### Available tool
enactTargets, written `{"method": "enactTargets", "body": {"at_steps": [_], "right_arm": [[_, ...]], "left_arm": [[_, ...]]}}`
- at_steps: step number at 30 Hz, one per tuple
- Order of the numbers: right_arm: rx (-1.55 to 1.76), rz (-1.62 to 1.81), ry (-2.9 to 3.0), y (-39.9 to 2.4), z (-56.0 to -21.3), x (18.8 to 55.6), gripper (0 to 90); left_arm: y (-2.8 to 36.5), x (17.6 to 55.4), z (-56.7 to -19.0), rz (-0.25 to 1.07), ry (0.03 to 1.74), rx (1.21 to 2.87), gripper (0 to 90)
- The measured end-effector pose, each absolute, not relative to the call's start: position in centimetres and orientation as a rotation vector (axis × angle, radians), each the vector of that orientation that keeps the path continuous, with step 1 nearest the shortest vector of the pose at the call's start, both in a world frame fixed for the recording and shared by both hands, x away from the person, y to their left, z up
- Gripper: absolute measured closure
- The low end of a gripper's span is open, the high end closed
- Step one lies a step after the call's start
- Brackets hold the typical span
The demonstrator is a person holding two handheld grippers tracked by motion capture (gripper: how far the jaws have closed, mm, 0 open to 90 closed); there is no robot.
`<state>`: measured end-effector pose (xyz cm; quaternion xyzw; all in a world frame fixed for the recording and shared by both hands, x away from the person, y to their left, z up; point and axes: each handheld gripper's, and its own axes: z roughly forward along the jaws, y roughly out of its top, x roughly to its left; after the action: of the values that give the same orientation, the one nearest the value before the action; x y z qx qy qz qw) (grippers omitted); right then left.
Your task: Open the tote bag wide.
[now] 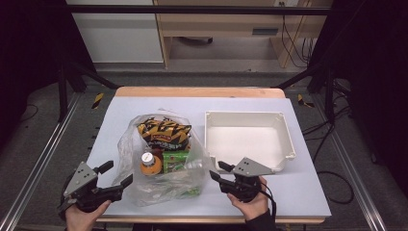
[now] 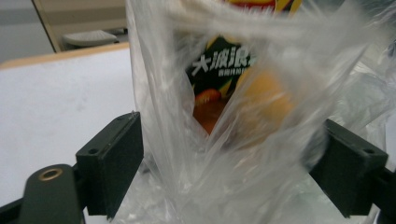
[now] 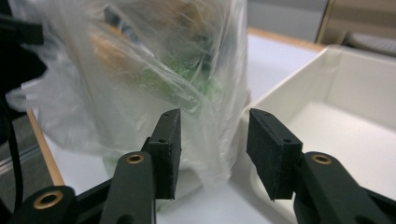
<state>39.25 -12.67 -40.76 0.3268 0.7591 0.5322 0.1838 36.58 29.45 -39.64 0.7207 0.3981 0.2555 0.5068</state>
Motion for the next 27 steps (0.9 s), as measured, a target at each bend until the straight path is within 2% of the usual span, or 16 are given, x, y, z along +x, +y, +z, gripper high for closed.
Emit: {"method": "enactTargets", "body": {"at_steps": [7,13,18,19,21,27], "right_arm": [[0.911,1.557,2.013,-13.7,-37.1,40.1,52.1],[0.9,1.578,2.001,-11.8,-35.3,42.2,48.7],[0.907,1.569,2.046,-9.3,-35.9,43.9,44.5],[0.91,1.562,2.063,-8.6,-36.3,44.2,43.3],[0.915,1.553,2.075,-8.3,-36.6,44.4,43.0],[0.938,1.487,2.139,-7.4,-38.6,44.7,41.0]], "left_arm": [[30.0,37.4,-35.8,0.663,0.941,1.648,12.8],[30.1,40.7,-34.0,0.665,0.959,1.63,20.2],[29.4,43.9,-34.2,0.665,0.968,1.697,33.2],[29.2,44.2,-34.3,0.664,0.966,1.712,39.2],[28.8,44.9,-34.9,0.634,0.977,1.75,41.5],[28.7,45.8,-36.8,0.586,1.028,1.793,63.2]]}}
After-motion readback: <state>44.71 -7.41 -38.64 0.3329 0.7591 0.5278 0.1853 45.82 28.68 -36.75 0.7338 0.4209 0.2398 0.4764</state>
